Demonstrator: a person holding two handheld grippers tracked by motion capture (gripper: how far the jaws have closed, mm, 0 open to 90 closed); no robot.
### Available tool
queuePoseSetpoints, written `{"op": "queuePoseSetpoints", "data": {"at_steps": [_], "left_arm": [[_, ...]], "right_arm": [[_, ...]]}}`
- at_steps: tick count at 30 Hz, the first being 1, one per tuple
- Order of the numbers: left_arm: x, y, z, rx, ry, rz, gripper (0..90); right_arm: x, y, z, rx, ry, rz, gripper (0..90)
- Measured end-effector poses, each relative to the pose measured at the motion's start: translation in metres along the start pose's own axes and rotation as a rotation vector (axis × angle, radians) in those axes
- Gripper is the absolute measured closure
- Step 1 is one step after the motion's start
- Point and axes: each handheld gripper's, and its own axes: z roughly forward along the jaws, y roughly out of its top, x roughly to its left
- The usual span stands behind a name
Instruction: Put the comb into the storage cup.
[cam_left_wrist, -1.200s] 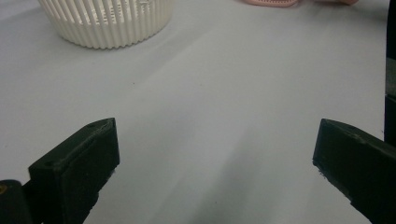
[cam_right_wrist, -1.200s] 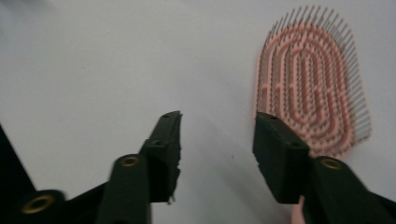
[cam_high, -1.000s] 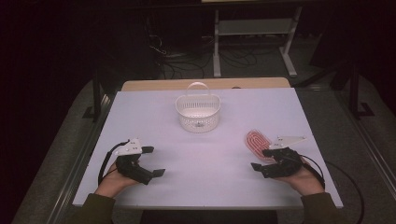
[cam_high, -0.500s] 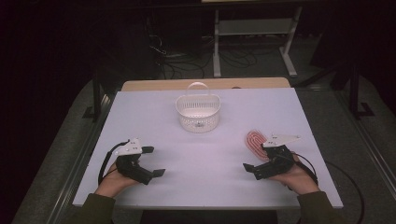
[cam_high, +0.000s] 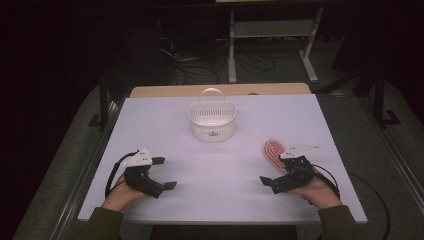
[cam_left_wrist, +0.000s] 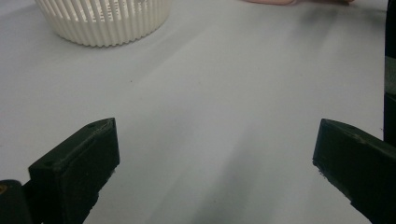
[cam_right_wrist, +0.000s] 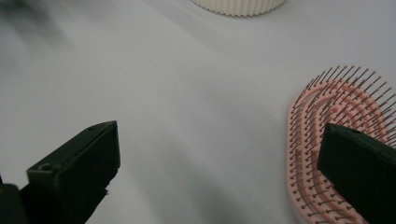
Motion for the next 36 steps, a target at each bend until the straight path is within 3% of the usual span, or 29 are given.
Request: {"op": "queuePoseSetpoints", "data": {"at_steps": [14,36], "left_arm": [[0.002,0.000,-0.002,0.005,-0.012,-0.007,0.7],[0.001,-0.001,-0.001,0.000,-0.005,-0.006,0.9]], "right_arm": [[-0.002,0.006,-0.005,0.025,-0.023,0.005,0.0],[-0.020,0.024,-0.006,0.038,-0.037,0.026,0.0]]}}
